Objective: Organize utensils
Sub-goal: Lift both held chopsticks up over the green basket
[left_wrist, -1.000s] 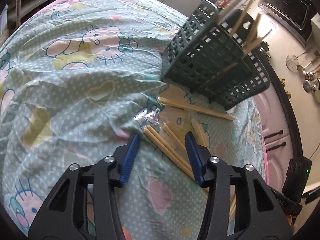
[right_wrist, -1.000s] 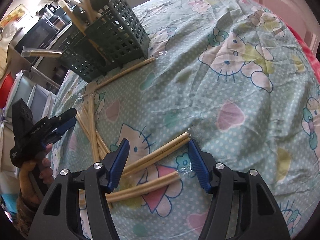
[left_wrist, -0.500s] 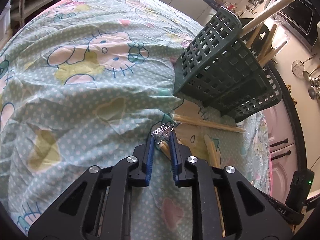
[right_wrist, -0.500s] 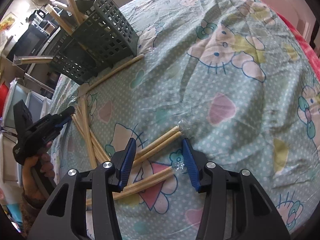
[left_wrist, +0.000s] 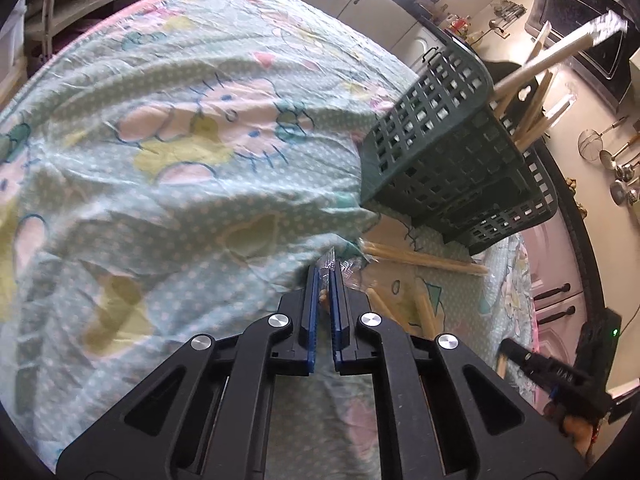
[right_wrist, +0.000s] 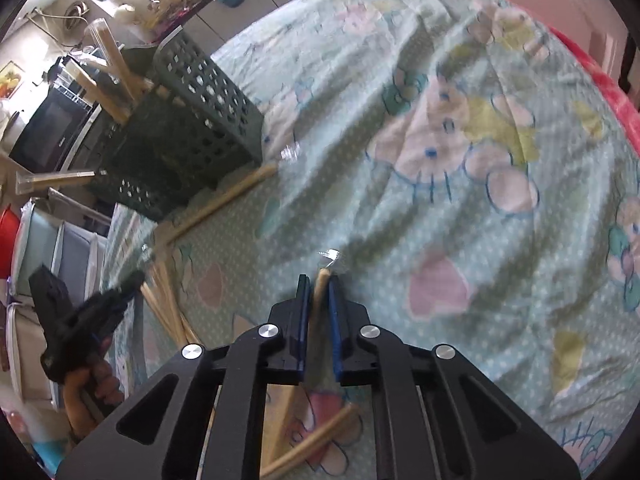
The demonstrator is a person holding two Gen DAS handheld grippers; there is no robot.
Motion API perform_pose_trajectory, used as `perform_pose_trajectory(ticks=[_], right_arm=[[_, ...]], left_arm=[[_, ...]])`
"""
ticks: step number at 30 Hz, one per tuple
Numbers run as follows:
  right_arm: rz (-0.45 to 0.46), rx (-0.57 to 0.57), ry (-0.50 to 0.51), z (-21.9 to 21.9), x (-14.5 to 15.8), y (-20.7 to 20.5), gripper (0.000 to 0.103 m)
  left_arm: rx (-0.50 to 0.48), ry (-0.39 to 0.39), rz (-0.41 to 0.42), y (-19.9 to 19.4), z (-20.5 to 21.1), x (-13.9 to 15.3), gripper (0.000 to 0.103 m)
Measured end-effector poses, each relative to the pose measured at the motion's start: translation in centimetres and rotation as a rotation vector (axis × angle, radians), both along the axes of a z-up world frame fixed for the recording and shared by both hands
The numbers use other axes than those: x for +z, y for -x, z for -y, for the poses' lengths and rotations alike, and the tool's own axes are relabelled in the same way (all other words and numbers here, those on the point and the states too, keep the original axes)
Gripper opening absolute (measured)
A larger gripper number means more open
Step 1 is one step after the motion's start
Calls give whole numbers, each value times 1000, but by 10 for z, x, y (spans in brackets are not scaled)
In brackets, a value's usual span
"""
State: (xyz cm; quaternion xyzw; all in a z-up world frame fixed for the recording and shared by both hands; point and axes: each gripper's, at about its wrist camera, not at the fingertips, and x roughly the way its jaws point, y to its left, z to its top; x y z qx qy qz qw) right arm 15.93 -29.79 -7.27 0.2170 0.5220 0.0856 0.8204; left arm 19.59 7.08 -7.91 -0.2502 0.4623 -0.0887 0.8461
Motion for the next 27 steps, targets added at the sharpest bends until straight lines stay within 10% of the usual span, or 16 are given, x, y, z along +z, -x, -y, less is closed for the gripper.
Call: perform_pose_trajectory(ticks=[27], right_arm=[[524,343,228,-78,119,20,6]], left_arm=[[-17,-133,303,47,-14,133,0]])
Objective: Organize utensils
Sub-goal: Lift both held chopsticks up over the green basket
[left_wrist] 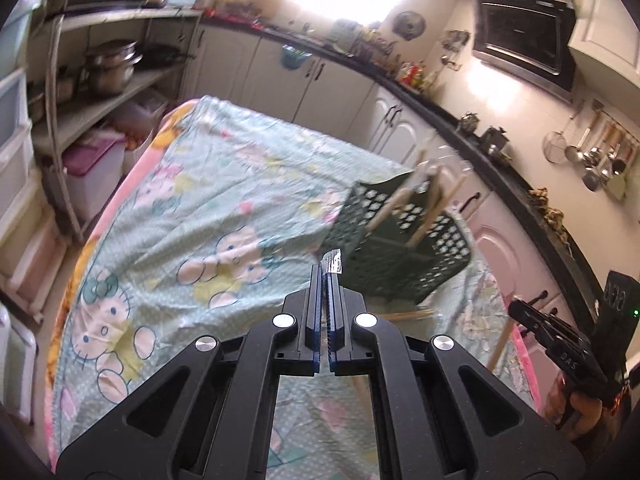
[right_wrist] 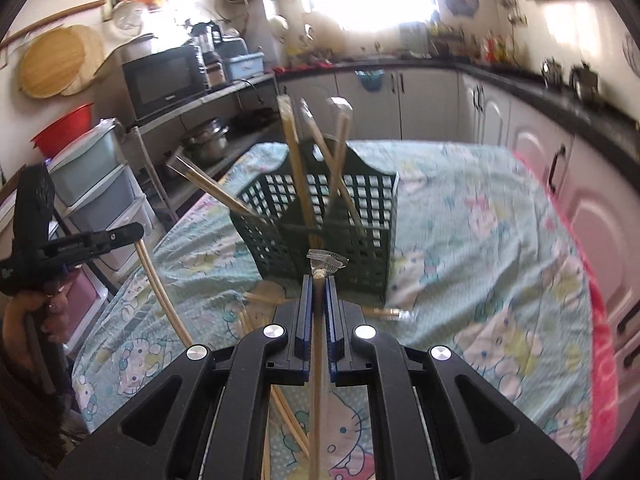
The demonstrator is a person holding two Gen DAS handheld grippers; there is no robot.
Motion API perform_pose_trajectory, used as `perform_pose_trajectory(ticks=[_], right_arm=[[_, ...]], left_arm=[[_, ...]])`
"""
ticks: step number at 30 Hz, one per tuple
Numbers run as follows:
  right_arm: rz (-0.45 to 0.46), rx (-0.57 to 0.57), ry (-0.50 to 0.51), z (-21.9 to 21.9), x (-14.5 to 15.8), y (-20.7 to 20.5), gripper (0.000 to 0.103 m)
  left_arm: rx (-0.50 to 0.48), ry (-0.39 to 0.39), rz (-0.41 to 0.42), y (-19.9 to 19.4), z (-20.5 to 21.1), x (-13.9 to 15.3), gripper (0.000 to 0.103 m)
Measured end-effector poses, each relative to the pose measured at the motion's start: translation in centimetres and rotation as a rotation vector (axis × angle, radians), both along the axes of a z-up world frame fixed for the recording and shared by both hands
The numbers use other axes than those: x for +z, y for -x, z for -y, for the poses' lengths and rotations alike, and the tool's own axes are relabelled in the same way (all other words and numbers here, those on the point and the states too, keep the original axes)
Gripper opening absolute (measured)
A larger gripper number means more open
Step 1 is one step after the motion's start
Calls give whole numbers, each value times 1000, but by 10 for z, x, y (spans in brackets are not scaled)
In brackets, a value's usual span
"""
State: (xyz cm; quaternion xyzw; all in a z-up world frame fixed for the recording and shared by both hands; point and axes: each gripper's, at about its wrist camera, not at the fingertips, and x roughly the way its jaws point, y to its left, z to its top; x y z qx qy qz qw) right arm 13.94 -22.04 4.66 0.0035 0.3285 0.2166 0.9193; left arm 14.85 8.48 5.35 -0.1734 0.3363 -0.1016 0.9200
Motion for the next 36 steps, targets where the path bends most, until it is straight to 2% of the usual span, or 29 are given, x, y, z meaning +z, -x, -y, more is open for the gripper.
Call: perform_pose_trajectory(ticks=[12,27,36], right_arm=[[175,44,31,-6,46,20,6],[283,48,10,-4,89,21,6],[342,38,-8,0,114,12,6]], left_arm=[[-97,-15,117,16,36,54,0],[-167,-36,211,7,70,101,0],[-178,-53,264,-7,85,130,0]])
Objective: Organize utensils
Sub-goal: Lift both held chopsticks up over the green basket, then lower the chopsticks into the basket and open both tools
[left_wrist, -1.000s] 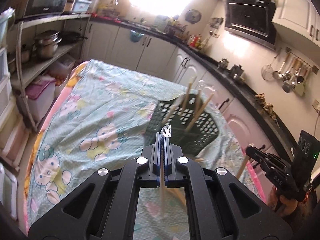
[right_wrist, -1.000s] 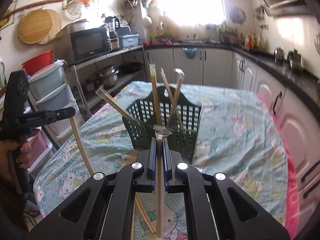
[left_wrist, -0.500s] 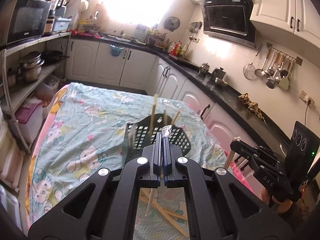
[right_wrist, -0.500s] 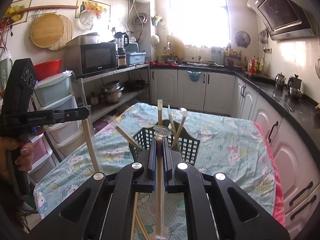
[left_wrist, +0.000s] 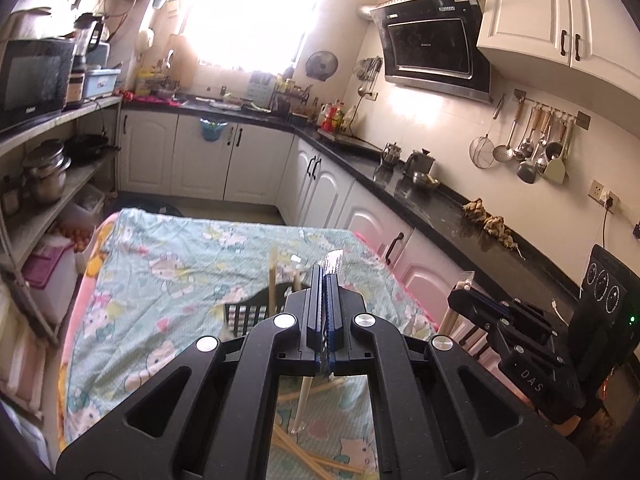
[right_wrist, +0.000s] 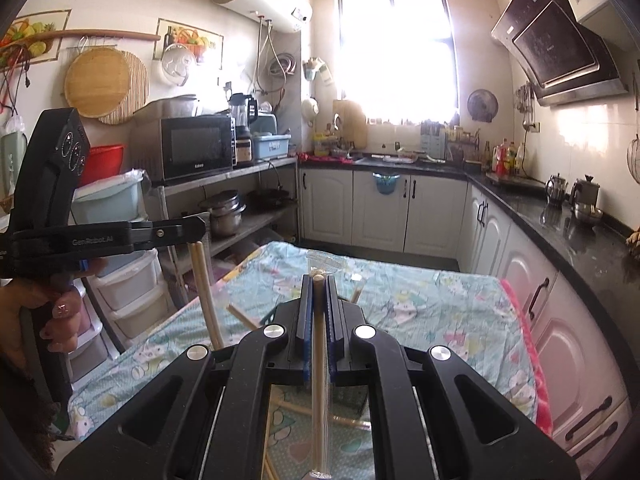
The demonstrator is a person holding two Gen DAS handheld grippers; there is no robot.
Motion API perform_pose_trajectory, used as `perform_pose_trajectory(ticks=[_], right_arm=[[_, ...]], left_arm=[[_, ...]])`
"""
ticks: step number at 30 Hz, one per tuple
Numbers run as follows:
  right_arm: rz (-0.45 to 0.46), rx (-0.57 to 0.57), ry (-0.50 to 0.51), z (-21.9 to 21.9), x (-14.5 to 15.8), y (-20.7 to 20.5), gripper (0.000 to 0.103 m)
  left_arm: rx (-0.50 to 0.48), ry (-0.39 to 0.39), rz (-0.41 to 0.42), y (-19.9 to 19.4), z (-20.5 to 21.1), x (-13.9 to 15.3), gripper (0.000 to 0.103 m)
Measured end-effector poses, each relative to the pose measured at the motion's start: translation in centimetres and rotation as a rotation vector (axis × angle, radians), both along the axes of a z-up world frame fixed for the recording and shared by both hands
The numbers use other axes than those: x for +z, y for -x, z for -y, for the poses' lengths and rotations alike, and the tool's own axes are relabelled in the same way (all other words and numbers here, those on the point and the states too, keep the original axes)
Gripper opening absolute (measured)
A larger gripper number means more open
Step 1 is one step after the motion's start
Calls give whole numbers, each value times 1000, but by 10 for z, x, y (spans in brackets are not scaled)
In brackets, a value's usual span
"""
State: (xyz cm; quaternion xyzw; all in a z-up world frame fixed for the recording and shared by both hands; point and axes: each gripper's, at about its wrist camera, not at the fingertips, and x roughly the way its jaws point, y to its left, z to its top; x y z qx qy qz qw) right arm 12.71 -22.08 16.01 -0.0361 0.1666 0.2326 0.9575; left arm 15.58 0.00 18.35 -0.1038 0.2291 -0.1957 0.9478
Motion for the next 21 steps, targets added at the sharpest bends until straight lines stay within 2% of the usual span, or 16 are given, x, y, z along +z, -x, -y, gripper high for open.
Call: perform_pose_trajectory(ticks=[9,21], right_arm=[[56,-20,-23,5,23,-15,6],[89,-43,-51,7,39,-44,6]], left_arm=[[-5,-6,61,-19,11,35,0],[31,-5,95,-59,12,59,0]])
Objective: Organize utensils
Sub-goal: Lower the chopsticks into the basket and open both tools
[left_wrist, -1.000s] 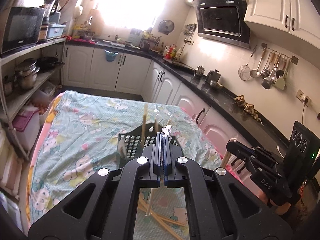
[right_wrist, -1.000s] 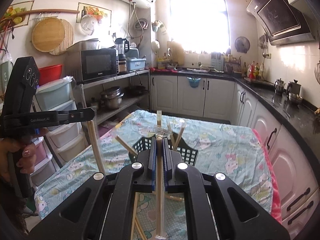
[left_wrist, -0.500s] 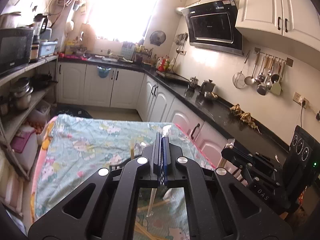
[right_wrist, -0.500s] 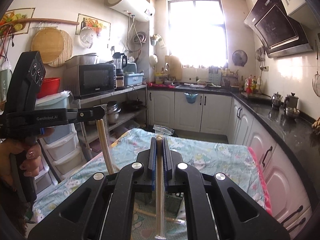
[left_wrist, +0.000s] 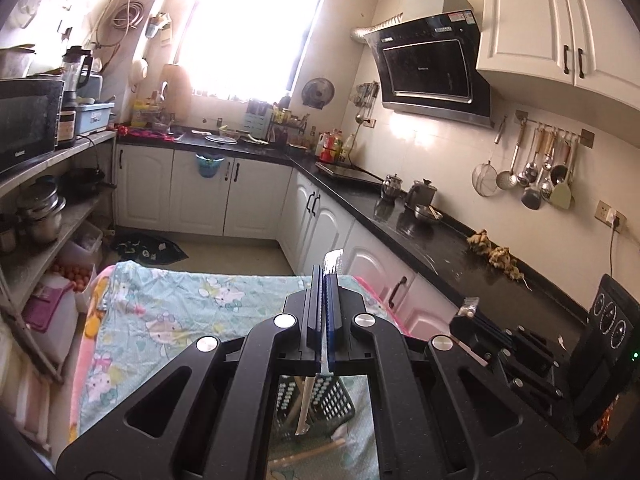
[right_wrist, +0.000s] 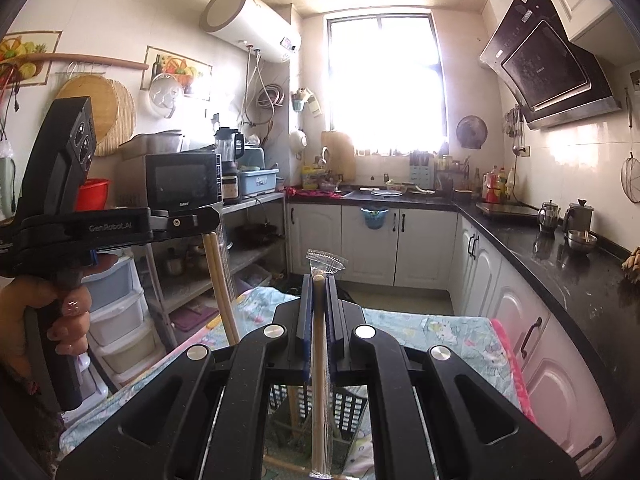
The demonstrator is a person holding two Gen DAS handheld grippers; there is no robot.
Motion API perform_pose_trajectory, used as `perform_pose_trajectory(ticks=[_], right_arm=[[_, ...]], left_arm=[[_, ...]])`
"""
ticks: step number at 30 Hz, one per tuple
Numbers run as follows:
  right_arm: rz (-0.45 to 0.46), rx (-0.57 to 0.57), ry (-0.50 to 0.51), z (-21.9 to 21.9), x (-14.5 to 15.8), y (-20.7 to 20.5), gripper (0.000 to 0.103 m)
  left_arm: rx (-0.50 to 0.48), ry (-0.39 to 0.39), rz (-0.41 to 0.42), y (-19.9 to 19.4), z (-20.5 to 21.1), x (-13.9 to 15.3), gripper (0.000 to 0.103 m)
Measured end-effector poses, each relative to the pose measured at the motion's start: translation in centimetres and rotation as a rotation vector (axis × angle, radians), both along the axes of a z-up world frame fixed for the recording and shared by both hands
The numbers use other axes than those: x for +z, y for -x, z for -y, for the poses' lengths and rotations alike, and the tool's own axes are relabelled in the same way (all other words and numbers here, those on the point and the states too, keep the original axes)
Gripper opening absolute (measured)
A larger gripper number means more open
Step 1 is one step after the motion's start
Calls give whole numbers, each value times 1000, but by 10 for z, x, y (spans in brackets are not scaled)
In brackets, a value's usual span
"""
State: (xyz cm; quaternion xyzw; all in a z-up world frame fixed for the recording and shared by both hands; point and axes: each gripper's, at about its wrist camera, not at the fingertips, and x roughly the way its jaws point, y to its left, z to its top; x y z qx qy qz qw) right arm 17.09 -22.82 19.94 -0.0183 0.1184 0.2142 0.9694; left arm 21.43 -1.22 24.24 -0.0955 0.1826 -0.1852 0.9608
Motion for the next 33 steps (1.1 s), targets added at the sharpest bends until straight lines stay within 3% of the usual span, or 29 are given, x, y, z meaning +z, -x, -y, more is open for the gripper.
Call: perform_pose_trajectory(ticks=[6,18,33], right_arm=[[7,-15,-2,-3,1,-16,6],[-11,-26,36,-16,-16,-46,6],[-16,-28,32,-26,-32,-63,6]], left_arm=[[35,11,1,-18,-10,1,0],[80,35,-21,-37,-38,-27,0],[88,-9,-43,-45,-34,-60,0]])
